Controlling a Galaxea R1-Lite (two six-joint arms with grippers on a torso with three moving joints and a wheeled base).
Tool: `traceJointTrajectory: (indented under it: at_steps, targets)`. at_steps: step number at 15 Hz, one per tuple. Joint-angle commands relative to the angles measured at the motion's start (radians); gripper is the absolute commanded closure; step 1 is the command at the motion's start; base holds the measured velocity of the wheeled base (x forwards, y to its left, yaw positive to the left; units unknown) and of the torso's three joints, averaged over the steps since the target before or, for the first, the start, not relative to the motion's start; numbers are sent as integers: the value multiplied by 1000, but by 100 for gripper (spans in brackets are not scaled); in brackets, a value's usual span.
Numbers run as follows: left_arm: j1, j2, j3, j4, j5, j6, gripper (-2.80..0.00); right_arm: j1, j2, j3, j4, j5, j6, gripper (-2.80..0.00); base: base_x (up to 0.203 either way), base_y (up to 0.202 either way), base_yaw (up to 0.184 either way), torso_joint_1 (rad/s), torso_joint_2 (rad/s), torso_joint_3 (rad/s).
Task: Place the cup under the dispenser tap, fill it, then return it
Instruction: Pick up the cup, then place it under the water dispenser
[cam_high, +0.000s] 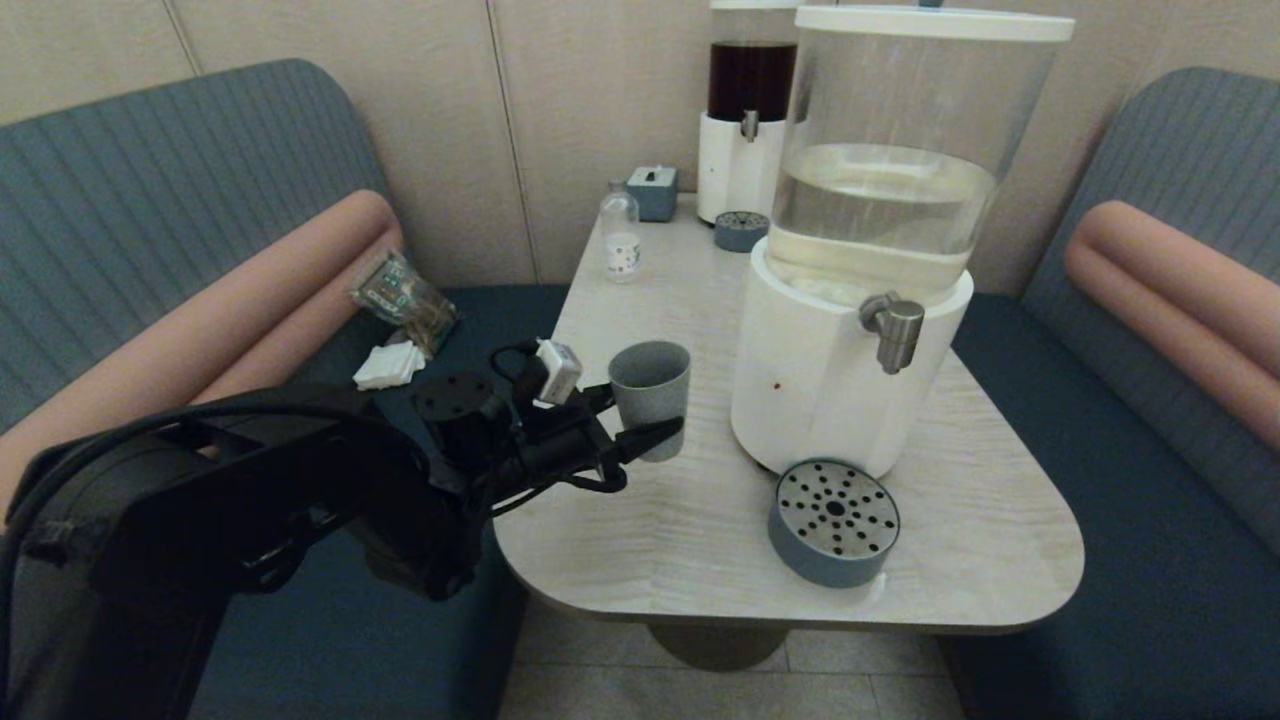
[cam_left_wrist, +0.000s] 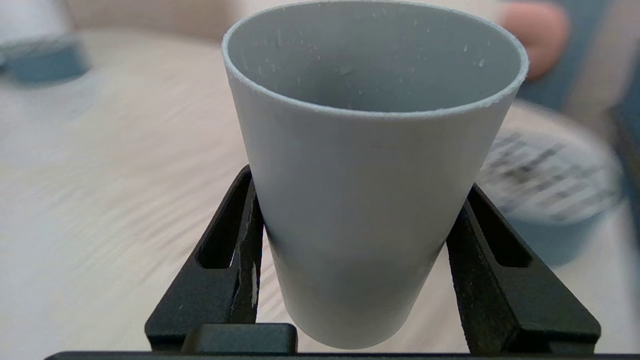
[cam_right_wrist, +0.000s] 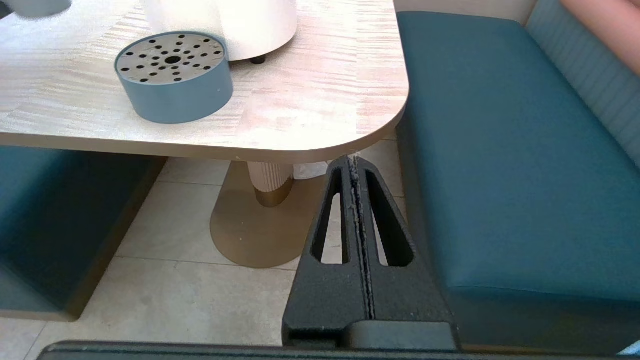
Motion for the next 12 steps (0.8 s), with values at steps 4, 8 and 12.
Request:
traceJointTrajectory:
  at_steps: [4, 8, 12]
  targets:
    - [-190, -49, -38, -8, 64, -1, 0, 0, 1, 2, 0, 0, 0, 0, 0, 0, 0, 0, 0, 0]
    - [-225, 49, -163, 11, 69, -1, 0, 0, 1, 2, 0, 0, 0, 0, 0, 0, 0, 0, 0, 0]
    - [-271, 145, -252, 18, 69, -2, 0, 0, 1, 2, 0, 0, 0, 0, 0, 0, 0, 0, 0, 0]
